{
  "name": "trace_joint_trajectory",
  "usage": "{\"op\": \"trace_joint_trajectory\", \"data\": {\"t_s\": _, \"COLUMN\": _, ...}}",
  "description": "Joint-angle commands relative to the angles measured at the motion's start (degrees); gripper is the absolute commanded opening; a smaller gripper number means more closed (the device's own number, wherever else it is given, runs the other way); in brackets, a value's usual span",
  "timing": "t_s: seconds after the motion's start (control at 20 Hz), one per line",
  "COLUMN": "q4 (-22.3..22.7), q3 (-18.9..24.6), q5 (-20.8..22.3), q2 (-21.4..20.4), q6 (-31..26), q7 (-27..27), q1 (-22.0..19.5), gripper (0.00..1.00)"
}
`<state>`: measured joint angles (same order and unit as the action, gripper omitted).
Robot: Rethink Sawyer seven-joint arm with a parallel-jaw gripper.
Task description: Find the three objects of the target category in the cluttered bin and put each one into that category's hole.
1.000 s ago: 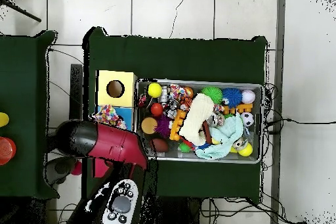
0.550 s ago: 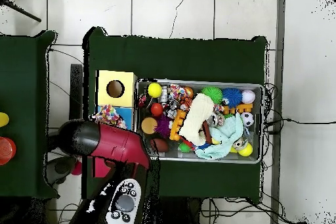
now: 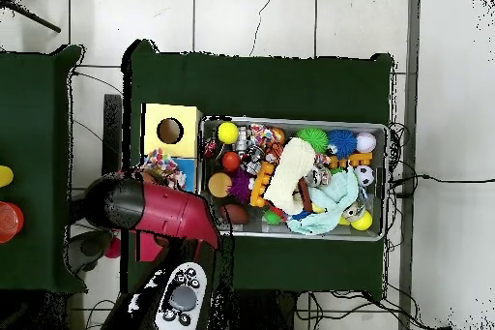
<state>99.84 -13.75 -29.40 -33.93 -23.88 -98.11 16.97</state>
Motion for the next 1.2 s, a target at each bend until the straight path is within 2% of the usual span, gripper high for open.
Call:
{"op": "trace_joint_trajectory", "data": {"t_s": 0.05, "q4": 2.53, "q3": 4.06, "q5": 1.23, "q2": 1.9, "q6": 5.03, "q7": -10.93, "q1": -1.2, "gripper": 0.0}}
{"op": "trace_joint_trajectory", "data": {"t_s": 0.75, "q4": -0.44, "q3": 1.52, "q5": 2.8, "q2": 1.94, "q6": 1.54, "q7": -10.06, "q1": 0.49, "gripper": 0.0}}
{"op": "trace_joint_trajectory", "data": {"t_s": 0.95, "q4": -6.04, "q3": -3.64, "q5": 5.22, "q2": -0.37, "q6": -2.79, "q7": -9.38, "q1": 3.12, "gripper": 0.0}}
{"op": "trace_joint_trajectory", "data": {"t_s": 1.05, "q4": -8.63, "q3": -5.73, "q5": 6.59, "q2": -0.82, "q6": -2.92, "q7": -8.63, "q1": 3.88, "gripper": 0.0}}
{"op": "trace_joint_trajectory", "data": {"t_s": 1.2, "q4": -10.0, "q3": -6.03, "q5": 7.51, "q2": -1.62, "q6": -2.02, "q7": -7.84, "q1": 3.36, "gripper": 0.0}}
